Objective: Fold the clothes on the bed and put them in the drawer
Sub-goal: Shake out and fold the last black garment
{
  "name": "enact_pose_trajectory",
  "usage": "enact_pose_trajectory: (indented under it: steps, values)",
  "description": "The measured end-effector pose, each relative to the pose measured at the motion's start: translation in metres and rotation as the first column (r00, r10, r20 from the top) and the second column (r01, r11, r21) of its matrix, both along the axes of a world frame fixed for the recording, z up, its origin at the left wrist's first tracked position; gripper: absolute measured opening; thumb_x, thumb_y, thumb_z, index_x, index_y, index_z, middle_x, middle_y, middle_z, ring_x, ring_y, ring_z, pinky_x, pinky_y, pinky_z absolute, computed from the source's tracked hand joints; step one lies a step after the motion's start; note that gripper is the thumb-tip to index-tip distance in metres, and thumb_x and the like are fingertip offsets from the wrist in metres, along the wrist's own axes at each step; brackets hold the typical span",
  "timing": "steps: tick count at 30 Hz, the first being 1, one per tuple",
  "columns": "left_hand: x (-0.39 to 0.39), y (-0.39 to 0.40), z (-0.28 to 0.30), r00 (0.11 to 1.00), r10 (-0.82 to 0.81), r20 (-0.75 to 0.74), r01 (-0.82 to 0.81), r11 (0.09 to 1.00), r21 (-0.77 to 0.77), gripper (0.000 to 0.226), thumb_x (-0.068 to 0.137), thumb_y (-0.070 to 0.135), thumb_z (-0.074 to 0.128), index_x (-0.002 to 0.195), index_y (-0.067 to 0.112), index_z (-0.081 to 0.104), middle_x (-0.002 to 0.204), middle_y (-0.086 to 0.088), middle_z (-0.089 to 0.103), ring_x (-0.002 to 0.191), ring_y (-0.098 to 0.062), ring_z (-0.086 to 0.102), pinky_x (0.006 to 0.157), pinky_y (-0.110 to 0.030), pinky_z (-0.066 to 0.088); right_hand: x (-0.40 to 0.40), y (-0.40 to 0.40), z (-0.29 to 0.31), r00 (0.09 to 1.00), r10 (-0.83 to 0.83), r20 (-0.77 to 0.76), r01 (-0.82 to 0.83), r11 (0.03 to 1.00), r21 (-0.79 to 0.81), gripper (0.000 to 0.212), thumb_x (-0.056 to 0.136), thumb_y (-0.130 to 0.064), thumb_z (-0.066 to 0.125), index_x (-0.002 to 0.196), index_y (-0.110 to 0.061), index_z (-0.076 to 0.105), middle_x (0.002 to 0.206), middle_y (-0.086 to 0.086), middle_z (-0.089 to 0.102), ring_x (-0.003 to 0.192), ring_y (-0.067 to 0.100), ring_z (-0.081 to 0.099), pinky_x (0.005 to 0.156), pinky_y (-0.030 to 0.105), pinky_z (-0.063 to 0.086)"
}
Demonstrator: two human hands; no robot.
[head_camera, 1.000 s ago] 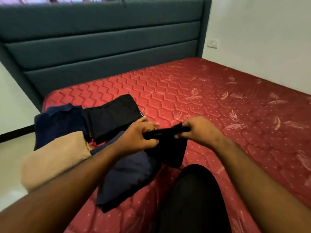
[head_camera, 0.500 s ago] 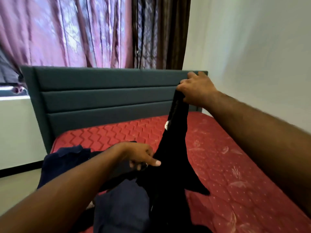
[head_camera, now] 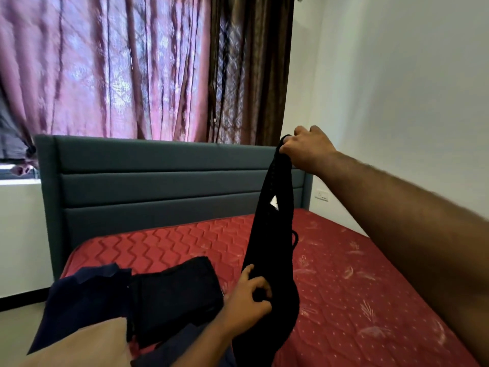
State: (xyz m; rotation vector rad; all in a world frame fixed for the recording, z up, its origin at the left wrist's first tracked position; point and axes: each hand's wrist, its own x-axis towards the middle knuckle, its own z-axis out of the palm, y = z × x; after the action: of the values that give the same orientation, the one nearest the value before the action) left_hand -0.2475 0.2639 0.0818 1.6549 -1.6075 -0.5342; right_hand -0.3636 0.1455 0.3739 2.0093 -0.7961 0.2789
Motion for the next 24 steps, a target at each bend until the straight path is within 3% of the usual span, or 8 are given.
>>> enact_pose_trajectory:
  steps: [2,4,8,12,15,18,22,24]
  values:
    - [0.001,-0.003,-0.007,0.987,0.004,0.162,-0.027,0.99,0.14,0.045,0.08,0.036,0.064,0.118,0.054,0.051,0.159,0.012,0.018,0.143,-0.014,0.029,0.108,-0.044,0.029,0.003,0.005,0.0,0.999,-0.03,0.019,0.03,0.999,0.021,0.029,0.094,-0.022,0.057,0.122,-0.028,0.06,0.124,-0.002,0.059,0.113,0.025,0.049,0.086,0.042,0.04]
    - [-0.002,-0.005,-0.009,0.98,-0.06,0.189,0.024,0.982,0.189,0.076,0.083,0.052,0.064,0.14,0.067,0.018,0.163,0.006,0.007,0.146,-0.02,0.024,0.109,-0.048,0.026,0.006,0.007,0.0,0.998,-0.057,0.03,0.057,0.998,0.012,0.028,0.094,-0.021,0.057,0.121,-0.027,0.06,0.121,-0.001,0.06,0.112,0.025,0.049,0.087,0.042,0.04]
    - [-0.02,-0.021,-0.001,0.938,-0.006,0.346,-0.044,0.99,0.136,0.088,0.075,0.074,0.057,0.132,0.074,-0.009,0.164,0.001,0.0,0.139,-0.033,0.037,0.107,-0.059,0.034,0.013,0.008,0.003,0.993,-0.115,0.039,0.116,0.993,-0.01,0.021,0.094,-0.02,0.054,0.113,-0.026,0.063,0.114,-0.002,0.062,0.111,0.024,0.048,0.088,0.041,0.037]
    - [-0.032,-0.045,0.01,0.896,0.041,0.442,-0.083,0.994,0.077,0.093,0.081,0.058,0.061,0.134,0.071,-0.015,0.156,-0.011,0.021,0.119,-0.041,0.054,0.095,-0.055,0.046,0.017,0.005,0.018,0.973,-0.221,0.072,0.225,0.973,-0.049,0.026,0.094,-0.022,0.047,0.115,-0.025,0.062,0.115,-0.002,0.062,0.118,0.025,0.045,0.101,0.048,0.029]
    - [-0.038,-0.059,0.026,0.89,0.058,0.452,-0.102,0.992,0.073,0.081,0.079,0.059,0.059,0.146,0.051,0.015,0.133,-0.006,0.052,0.113,-0.032,0.058,0.091,-0.047,0.051,0.02,0.005,0.03,0.95,-0.302,0.084,0.307,0.95,-0.055,0.028,0.094,-0.027,0.045,0.117,-0.023,0.061,0.122,0.001,0.06,0.126,0.03,0.039,0.109,0.057,0.018]
    - [-0.035,-0.069,0.038,0.87,0.128,0.476,-0.187,0.979,0.079,0.06,0.079,0.059,0.06,0.128,0.027,0.051,0.119,-0.003,0.063,0.107,-0.029,0.062,0.089,-0.041,0.053,0.019,0.004,0.041,0.929,-0.345,0.137,0.351,0.936,-0.024,0.033,0.094,-0.025,0.042,0.122,-0.022,0.059,0.128,0.004,0.057,0.132,0.034,0.034,0.11,0.06,0.014]
    - [0.007,-0.072,0.055,0.829,0.281,0.485,-0.319,0.948,-0.002,0.047,0.089,0.058,0.052,0.108,0.017,0.065,0.103,-0.007,0.069,0.094,-0.029,0.067,0.074,-0.033,0.05,0.004,-0.003,0.059,0.894,-0.381,0.235,0.379,0.924,0.057,0.04,0.093,-0.025,0.039,0.129,-0.019,0.055,0.135,0.008,0.052,0.135,0.037,0.03,0.111,0.059,0.016]
    - [0.054,-0.065,0.079,0.876,0.303,0.374,-0.317,0.948,-0.024,0.047,0.09,0.059,0.054,0.103,0.017,0.068,0.091,-0.005,0.068,0.087,-0.026,0.067,0.067,-0.03,0.047,-0.018,-0.012,0.067,0.862,-0.404,0.307,0.388,0.915,0.114,0.039,0.092,-0.03,0.043,0.128,-0.019,0.056,0.134,0.007,0.053,0.132,0.035,0.033,0.11,0.053,0.019]
